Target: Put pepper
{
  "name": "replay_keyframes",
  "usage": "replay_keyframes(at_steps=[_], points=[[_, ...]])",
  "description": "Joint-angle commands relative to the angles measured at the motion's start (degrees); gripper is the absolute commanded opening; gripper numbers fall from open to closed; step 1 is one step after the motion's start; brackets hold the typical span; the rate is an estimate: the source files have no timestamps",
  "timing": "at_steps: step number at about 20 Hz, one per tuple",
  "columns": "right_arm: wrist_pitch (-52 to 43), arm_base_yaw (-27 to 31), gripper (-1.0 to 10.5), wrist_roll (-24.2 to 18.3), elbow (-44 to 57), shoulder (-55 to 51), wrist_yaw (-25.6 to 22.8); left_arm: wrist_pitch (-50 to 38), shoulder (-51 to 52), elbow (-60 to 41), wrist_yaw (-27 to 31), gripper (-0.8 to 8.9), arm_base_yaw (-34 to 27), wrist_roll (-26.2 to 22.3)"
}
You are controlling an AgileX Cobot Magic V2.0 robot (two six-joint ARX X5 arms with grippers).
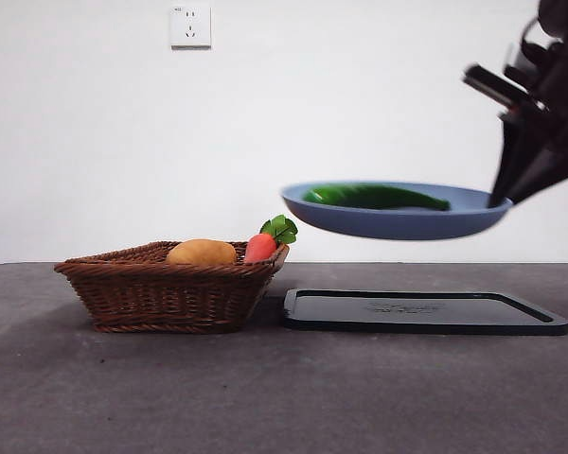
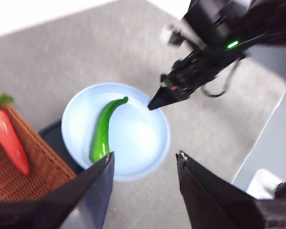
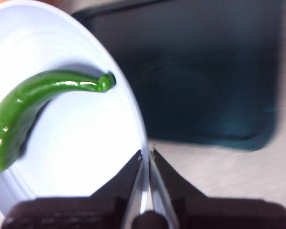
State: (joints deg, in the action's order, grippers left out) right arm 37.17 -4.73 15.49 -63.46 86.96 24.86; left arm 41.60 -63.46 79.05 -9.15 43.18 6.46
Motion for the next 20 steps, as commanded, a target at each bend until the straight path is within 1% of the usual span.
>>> replay_keyframes(at_steps=[1,5,10,17,19,20], points=[[-1.4,2.4,0.1,1.2,-2.6,4.6,0.1,0.1,1.9,1.0,0.0,2.36,0.6,-0.4],[-4.0,4.7,0.1,1.2,-6.4,12.7,0.1,0.9,4.2,1.0,0.0,2.36,0.6,0.0],[-5.0,5.0,0.1,1.2,-11.3,21.7,0.1,1.8,4.4,1.0,0.0,2.36,0.6,0.9],[-5.4,5.0,0.1,0.9,-11.4,24.1,0.1,1.7,4.4,1.0,0.1,2.36,0.6,1.1],[-4.8,5.0,0.3,-0.2,-11.4,24.1,0.2,1.7,4.4,1.0,0.1,2.36,0.6,1.1],[-4.7,5.0,0.6,-0.5,-11.4,24.1,0.2,1.8,4.4,1.0,0.1,2.36,0.6,1.0]])
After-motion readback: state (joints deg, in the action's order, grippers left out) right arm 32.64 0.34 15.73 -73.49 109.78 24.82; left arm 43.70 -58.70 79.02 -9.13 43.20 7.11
